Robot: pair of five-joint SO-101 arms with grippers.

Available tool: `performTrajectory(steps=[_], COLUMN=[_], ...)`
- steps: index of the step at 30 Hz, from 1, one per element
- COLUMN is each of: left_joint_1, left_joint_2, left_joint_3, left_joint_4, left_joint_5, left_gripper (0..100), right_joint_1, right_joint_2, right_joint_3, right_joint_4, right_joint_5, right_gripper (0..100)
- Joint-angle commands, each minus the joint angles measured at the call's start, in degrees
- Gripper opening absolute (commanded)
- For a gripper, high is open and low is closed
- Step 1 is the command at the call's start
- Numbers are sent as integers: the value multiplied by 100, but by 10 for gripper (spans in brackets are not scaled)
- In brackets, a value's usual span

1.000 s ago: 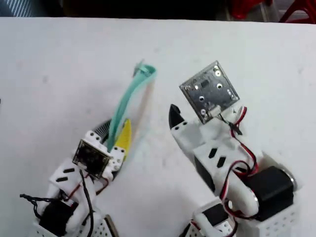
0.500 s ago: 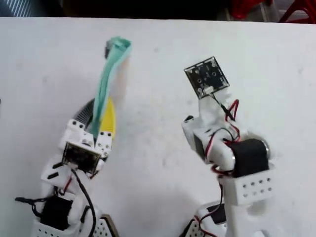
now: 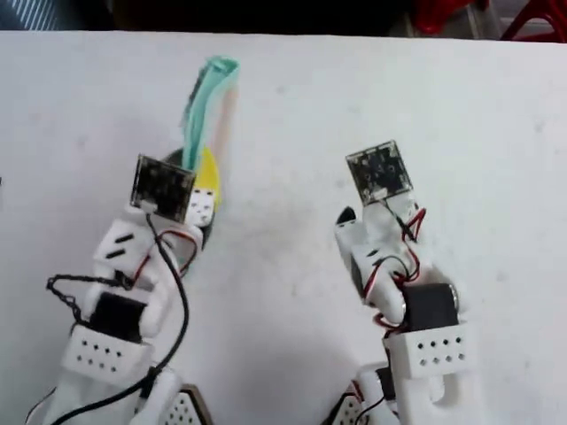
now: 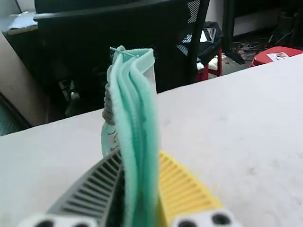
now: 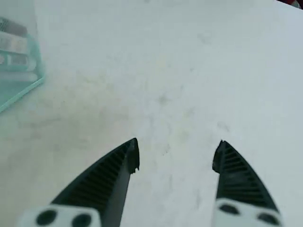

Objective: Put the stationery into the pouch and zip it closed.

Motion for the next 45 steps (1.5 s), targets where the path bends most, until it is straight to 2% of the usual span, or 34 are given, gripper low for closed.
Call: performTrajectory(steps=[1, 5, 12, 15, 17, 19, 21, 25, 28, 31, 37, 39, 41, 45], left_joint_1=[418, 752, 1675, 2026, 2211, 2334, 2378, 2378, 2466, 2695, 3503, 3723, 3477, 2097], left_joint_2=[286, 479, 1288, 1552, 1622, 1631, 1666, 1666, 1666, 1666, 1666, 1675, 1675, 1965], left_joint_3=[-290, 97, 114, 114, 105, -9, -422, -1284, -1477, -1433, -1029, -809, -589, -413], left_joint_4=[-624, -1108, -1099, -1134, -1055, -686, 88, 1582, 2101, 2207, 2145, 1855, 1284, -18], left_joint_5=[141, 141, -299, -246, 237, 897, 1222, 1829, 1662, 1231, 642, 440, 237, 158], left_gripper=[21, 21, 24, 98, 167, 208, 233, 269, 282, 283, 284, 284, 280, 241], right_joint_1=[277, 558, 1015, 1270, 1358, 1376, 1367, 1349, 1349, 1349, 1341, 1341, 1305, 1305], right_joint_2=[-110, -110, -101, -101, -101, -101, -101, -101, -101, -101, -101, -101, -101, -101], right_joint_3=[-18, -18, -18, -26, -35, -35, -35, -26, -18, -18, 9, 35, 35, 35], right_joint_4=[-136, -154, -189, -189, -189, -180, -180, -180, -180, -180, -180, -180, -180, -171], right_joint_5=[-44, -44, -123, -431, -492, -492, -492, -501, -519, -519, -527, -527, -501, -501], right_gripper=[240, 240, 240, 240, 240, 240, 232, 140, 69, 57, 57, 57, 57, 56])
